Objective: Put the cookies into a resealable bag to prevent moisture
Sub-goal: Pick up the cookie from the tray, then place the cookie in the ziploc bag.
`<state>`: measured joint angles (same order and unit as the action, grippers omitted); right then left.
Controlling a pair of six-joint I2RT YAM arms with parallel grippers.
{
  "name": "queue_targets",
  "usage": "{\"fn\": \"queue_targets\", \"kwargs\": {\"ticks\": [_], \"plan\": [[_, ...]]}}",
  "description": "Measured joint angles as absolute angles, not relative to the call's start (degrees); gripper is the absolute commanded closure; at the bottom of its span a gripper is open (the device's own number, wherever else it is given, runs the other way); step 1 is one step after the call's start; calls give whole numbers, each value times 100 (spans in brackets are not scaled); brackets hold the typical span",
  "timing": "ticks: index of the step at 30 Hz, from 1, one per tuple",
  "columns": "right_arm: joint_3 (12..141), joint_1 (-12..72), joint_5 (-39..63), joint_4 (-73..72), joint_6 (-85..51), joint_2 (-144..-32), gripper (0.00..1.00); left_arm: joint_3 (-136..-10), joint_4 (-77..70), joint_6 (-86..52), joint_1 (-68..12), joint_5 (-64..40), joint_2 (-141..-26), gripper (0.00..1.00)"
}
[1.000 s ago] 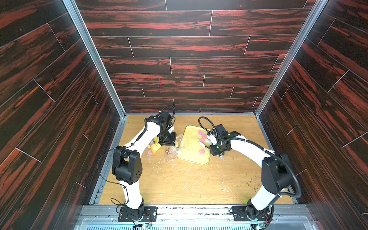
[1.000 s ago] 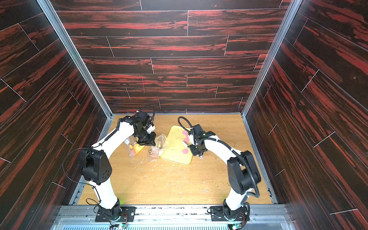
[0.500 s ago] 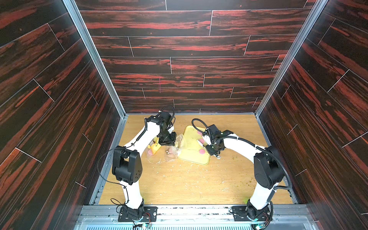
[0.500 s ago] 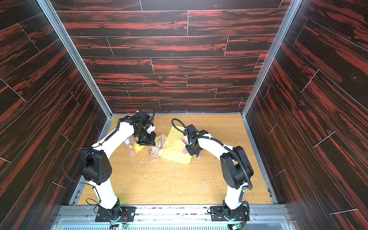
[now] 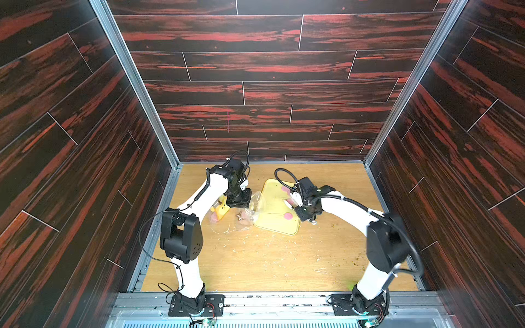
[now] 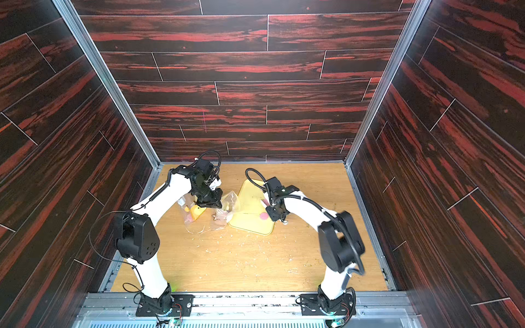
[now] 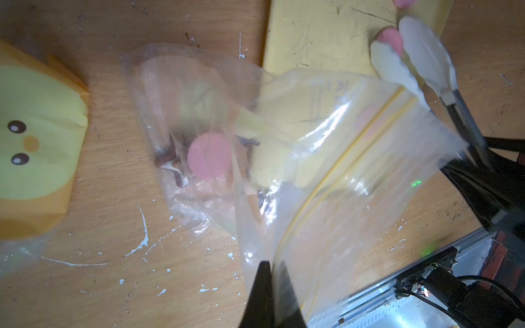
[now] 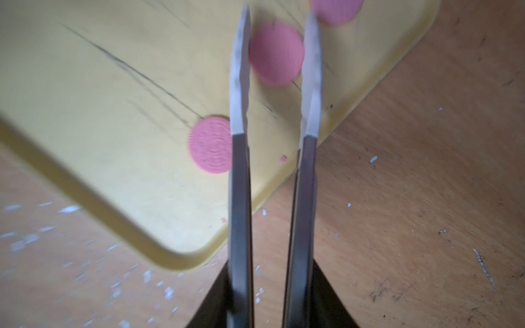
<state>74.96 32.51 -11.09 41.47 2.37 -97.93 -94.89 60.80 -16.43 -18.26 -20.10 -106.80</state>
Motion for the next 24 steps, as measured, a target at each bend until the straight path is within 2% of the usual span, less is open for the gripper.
{"fn": "queue_targets", "kwargs": {"ticks": [10, 18, 24], "plan": [[7358, 3428, 471, 3653, 130, -8508, 62, -9489, 6080, -1643, -1826, -2018, -10691, 100], [7332, 3900, 1286, 3540, 91, -8523, 61, -9489, 6082, -1643, -1826, -2016, -10739, 100], [7332, 3889, 1417, 3518, 89, -8678, 53, -9489, 6082, -1643, -1826, -2016, -10739, 100]]}}
